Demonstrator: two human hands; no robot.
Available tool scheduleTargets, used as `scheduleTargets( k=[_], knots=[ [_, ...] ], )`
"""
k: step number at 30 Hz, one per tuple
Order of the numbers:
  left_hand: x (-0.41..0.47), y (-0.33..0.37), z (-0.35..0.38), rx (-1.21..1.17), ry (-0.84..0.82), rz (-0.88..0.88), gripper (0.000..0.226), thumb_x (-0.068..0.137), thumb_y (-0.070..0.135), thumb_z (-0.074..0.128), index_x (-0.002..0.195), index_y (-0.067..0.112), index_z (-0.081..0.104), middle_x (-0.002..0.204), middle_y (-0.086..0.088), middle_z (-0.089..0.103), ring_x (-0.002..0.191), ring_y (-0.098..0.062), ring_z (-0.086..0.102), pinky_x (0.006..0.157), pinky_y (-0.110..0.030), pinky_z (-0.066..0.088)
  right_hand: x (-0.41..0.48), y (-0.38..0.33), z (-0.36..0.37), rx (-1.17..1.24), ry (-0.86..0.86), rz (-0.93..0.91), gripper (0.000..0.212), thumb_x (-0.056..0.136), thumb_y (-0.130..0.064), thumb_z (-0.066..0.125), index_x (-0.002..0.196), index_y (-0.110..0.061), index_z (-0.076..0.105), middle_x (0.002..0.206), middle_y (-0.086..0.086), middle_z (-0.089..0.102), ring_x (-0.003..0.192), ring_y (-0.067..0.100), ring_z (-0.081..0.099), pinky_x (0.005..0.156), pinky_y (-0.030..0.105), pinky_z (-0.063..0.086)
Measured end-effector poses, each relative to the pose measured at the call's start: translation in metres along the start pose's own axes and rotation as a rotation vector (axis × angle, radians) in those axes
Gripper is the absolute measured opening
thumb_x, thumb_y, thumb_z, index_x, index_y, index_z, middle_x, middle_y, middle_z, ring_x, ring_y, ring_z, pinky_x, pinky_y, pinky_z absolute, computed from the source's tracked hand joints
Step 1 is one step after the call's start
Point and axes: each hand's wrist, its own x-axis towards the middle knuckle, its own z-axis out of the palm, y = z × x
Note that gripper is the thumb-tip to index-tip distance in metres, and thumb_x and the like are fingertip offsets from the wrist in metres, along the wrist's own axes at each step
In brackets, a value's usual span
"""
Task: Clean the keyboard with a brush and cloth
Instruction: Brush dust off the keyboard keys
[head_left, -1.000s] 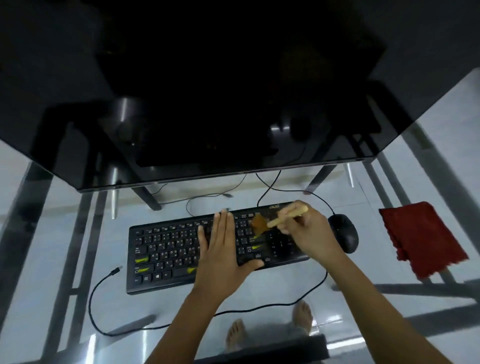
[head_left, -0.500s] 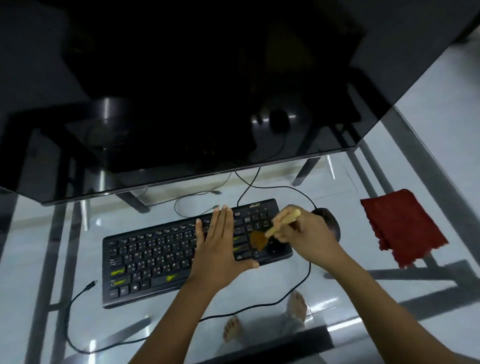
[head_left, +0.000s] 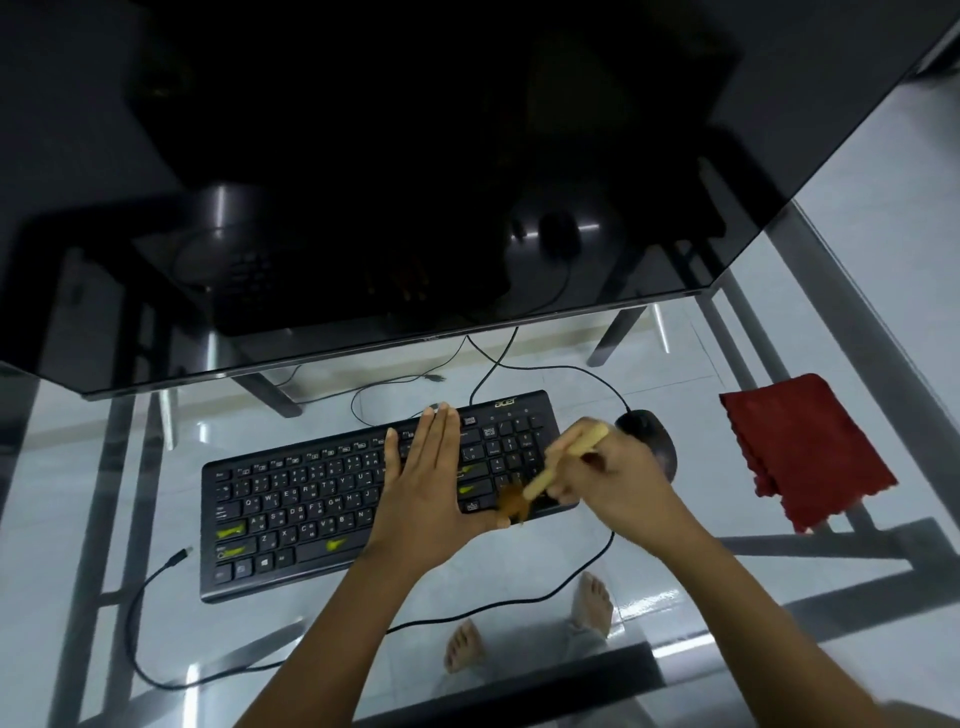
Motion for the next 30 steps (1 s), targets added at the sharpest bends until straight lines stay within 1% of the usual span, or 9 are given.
scheduleTargets(
  k=[5,9,13,17,18,21,25,28,30],
  knots=[
    [0.0,0.001,-0.001,0.002,0.002,-0.006,0.127,0.064,0.088,0.043,0.151,0.018,-0.017,0.159,0.006,-0.021,0.142,-0.007,-0.027,0.114,-0.045,-0.021,-0.005,0.007,0.0,0.029,0.315,0.012,0.019,0.089,0.0,0.063,0.094,-0.018,0.067,0.094,-0.003,0.065,0.089,-0.003,0.061,0.075,0.006,0.046],
    [0.001,0.0,-0.001,0.009,-0.002,-0.001,0.128,0.064,0.088,0.044,0.152,0.017,-0.015,0.159,0.005,-0.02,0.143,-0.008,-0.026,0.115,-0.045,-0.02,-0.009,0.008,0.003,0.118,0.017,0.005,0.021,0.093,-0.001,0.059,0.09,-0.021,0.064,0.078,-0.001,0.072,0.07,0.01,0.069,0.066,0.022,0.054],
    [-0.001,-0.001,-0.005,-0.002,-0.002,-0.004,0.127,0.066,0.084,0.049,0.151,0.018,-0.017,0.158,0.005,-0.021,0.143,-0.009,-0.026,0.116,-0.046,-0.017,-0.003,0.007,0.0,0.033,0.255,0.003,0.021,0.09,-0.004,0.064,0.094,-0.025,0.068,0.095,-0.004,0.063,0.09,-0.004,0.06,0.076,0.006,0.046],
    [-0.009,-0.006,-0.007,0.02,0.013,-0.022,0.128,0.065,0.085,0.048,0.151,0.017,-0.018,0.157,0.006,-0.025,0.142,-0.008,-0.028,0.114,-0.045,-0.021,0.0,0.004,0.003,0.049,0.043,-0.024,0.014,0.095,-0.006,0.059,0.09,-0.018,0.065,0.084,0.002,0.074,0.074,0.009,0.069,0.071,0.022,0.057],
    [-0.011,-0.007,-0.007,0.015,0.017,-0.031,0.128,0.065,0.085,0.048,0.151,0.017,-0.017,0.157,0.007,-0.025,0.142,-0.007,-0.027,0.114,-0.045,-0.021,0.002,0.005,0.004,0.049,0.047,0.016,0.015,0.094,-0.007,0.06,0.089,-0.019,0.065,0.086,0.0,0.073,0.075,0.006,0.067,0.072,0.017,0.055],
    [-0.016,-0.012,-0.008,0.0,0.029,-0.052,0.127,0.064,0.085,0.046,0.151,0.017,-0.016,0.157,0.007,-0.023,0.143,-0.008,-0.026,0.114,-0.045,-0.021,0.013,0.003,-0.002,0.005,0.283,0.065,0.016,0.092,-0.007,0.061,0.09,-0.023,0.066,0.094,-0.005,0.064,0.08,0.002,0.063,0.072,0.005,0.046],
    [-0.023,-0.018,-0.008,0.001,0.037,-0.074,0.127,0.063,0.085,0.045,0.152,0.015,-0.013,0.159,0.004,-0.019,0.144,-0.011,-0.022,0.115,-0.045,-0.02,0.015,-0.004,0.002,-0.065,0.113,-0.031,0.011,0.094,-0.008,0.059,0.089,-0.015,0.065,0.081,-0.006,0.071,0.076,0.002,0.067,0.072,0.015,0.055],
    [-0.028,-0.023,-0.008,-0.002,0.051,-0.09,0.125,0.063,0.087,0.038,0.151,0.016,-0.016,0.158,0.004,-0.021,0.144,-0.01,-0.024,0.114,-0.044,-0.022,0.021,-0.009,0.006,-0.076,0.308,-0.008,0.02,0.091,-0.004,0.062,0.091,-0.023,0.068,0.103,-0.007,0.057,0.087,-0.011,0.056,0.078,0.005,0.043],
    [-0.031,-0.027,-0.007,-0.011,0.071,-0.098,0.125,0.062,0.088,0.034,0.151,0.017,-0.016,0.157,0.005,-0.022,0.143,-0.01,-0.025,0.113,-0.044,-0.022,0.021,-0.013,0.011,0.024,0.334,0.017,0.023,0.091,-0.004,0.063,0.088,-0.027,0.066,0.103,-0.006,0.062,0.094,0.0,0.061,0.084,0.017,0.047]
  ],
)
